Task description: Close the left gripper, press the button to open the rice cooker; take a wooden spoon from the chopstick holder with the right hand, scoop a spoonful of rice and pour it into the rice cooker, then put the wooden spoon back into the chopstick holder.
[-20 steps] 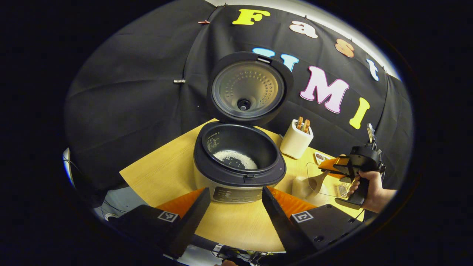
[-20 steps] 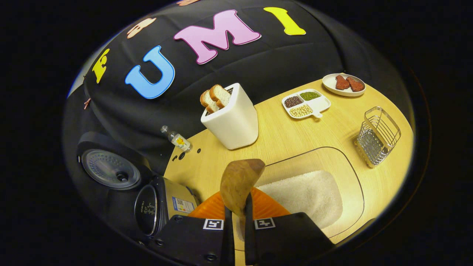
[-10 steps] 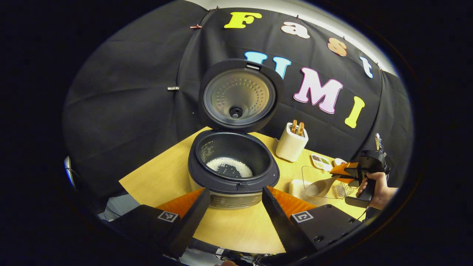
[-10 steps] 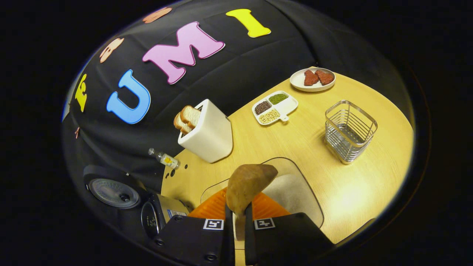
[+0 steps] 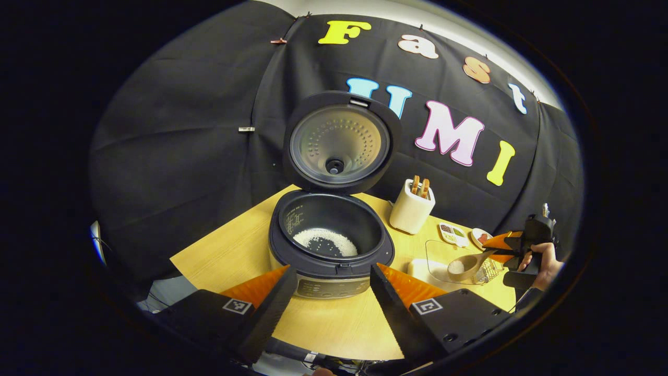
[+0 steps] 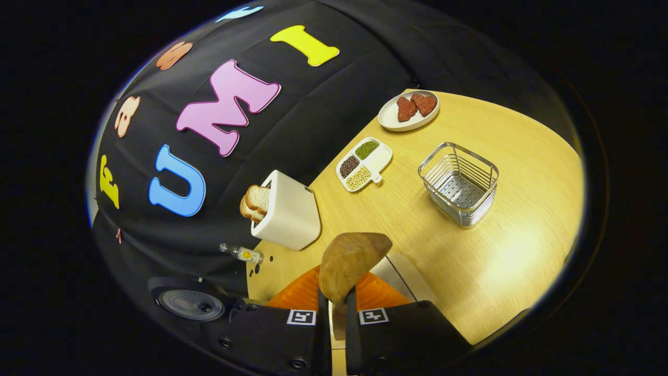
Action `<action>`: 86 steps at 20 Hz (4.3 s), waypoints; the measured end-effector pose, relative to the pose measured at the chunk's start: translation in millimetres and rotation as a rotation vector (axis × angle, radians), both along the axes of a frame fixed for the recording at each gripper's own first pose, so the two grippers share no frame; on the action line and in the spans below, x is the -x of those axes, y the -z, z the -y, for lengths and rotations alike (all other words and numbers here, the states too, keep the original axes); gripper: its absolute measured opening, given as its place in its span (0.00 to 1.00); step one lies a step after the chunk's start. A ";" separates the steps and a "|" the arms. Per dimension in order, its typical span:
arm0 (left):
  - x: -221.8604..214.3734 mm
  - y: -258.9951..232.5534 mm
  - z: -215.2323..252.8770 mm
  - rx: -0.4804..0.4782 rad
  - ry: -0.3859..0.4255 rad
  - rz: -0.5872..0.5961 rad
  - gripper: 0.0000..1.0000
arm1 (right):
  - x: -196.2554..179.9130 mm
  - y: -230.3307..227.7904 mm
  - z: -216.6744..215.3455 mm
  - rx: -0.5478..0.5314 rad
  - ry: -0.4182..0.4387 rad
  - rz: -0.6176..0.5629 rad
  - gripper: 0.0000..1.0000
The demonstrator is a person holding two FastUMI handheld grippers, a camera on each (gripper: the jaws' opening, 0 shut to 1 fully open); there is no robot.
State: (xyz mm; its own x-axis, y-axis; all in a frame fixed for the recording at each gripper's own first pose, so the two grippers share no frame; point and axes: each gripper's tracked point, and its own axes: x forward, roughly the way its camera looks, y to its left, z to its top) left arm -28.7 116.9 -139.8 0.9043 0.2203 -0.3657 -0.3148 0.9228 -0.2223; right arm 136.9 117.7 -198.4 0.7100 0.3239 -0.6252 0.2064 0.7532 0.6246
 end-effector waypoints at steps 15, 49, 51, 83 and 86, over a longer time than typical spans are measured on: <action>8.1 -9.7 -24.3 0.038 -0.031 0.051 0.95 | 9.3 -69.9 -119.8 -0.308 -0.094 -0.044 0.15; 47.9 2.6 -124.8 0.067 -0.182 0.058 0.92 | 100.0 -69.5 -383.6 0.345 -0.963 0.737 0.14; 49.6 4.7 -123.1 0.071 -0.186 0.056 0.95 | 104.4 -64.8 -383.8 0.407 -1.019 0.790 0.14; -16.4 -14.1 -11.0 0.091 -0.018 0.085 0.96 | 28.5 -134.3 -208.3 0.052 -0.602 0.445 0.14; -31.6 -18.0 15.6 0.113 0.011 0.080 0.95 | -10.7 -137.2 -136.5 0.044 -0.451 0.401 0.14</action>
